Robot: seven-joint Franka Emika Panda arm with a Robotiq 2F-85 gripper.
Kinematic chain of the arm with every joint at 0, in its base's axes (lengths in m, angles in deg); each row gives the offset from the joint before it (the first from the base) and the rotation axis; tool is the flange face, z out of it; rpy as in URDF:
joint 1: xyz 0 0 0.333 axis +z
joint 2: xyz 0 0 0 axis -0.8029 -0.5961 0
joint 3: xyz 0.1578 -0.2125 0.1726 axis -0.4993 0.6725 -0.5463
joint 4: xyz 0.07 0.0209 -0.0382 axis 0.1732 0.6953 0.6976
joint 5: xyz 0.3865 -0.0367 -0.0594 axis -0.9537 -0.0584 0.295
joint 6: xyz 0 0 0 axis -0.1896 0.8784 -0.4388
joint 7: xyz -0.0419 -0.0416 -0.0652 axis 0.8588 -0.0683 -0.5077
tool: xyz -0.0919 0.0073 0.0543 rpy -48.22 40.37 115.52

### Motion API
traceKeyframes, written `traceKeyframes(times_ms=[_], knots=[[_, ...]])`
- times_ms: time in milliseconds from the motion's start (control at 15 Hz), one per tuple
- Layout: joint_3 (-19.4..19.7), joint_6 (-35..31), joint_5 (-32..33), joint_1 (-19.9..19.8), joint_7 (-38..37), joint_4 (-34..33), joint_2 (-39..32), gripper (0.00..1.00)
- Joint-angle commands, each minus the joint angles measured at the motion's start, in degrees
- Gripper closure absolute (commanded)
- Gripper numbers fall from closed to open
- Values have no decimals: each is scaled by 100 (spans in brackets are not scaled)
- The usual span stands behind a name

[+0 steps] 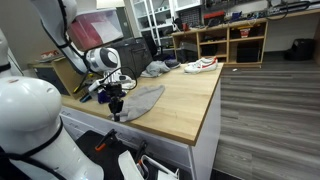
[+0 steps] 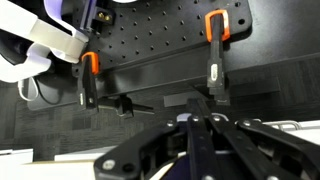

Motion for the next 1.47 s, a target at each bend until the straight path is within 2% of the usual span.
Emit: traceKeyframes(times_ms=[0, 267, 733, 1067, 1400], knots=[[-124, -114, -320, -115, 260, 33, 639, 100], [-106, -729, -268, -208, -42, -300, 693, 100], [19, -1872, 298, -367, -712, -948, -194, 100], [274, -2152, 755, -181, -1129, -1300, -960, 100], [466, -2002, 638, -33, -1059, -1443, -1358, 100]])
